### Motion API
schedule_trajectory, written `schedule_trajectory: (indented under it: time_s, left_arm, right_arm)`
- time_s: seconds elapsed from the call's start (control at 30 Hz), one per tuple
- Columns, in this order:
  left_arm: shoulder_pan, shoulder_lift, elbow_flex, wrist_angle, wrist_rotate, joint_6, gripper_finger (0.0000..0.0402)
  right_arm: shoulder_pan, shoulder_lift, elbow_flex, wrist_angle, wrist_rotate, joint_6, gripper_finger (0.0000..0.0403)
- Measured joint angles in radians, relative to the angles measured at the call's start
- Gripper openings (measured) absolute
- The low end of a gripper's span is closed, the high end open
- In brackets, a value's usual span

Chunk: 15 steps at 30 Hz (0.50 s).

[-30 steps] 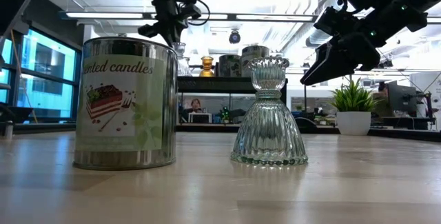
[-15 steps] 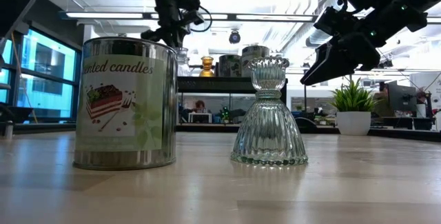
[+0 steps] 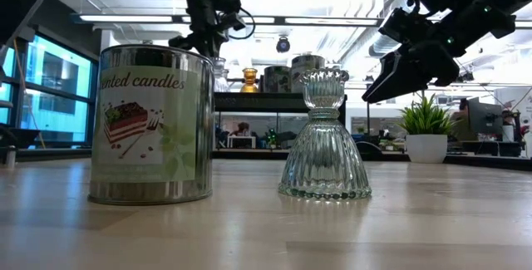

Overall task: Pick & Place candle stick holders
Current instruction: Put the transparent glass candlestick on the shelf aligned with the other candlesticks

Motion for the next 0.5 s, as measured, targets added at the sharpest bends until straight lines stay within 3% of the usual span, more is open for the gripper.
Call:
schedule_trajectory:
  time_s: [0.5]
  left_arm:
    - [0.0, 0.0, 0.0, -0.013, -0.022, -0.019, 0.0023]
  right_arm:
    - [0.0, 0.0, 0.0, 0.0, 0.0, 0.0, 0.0199]
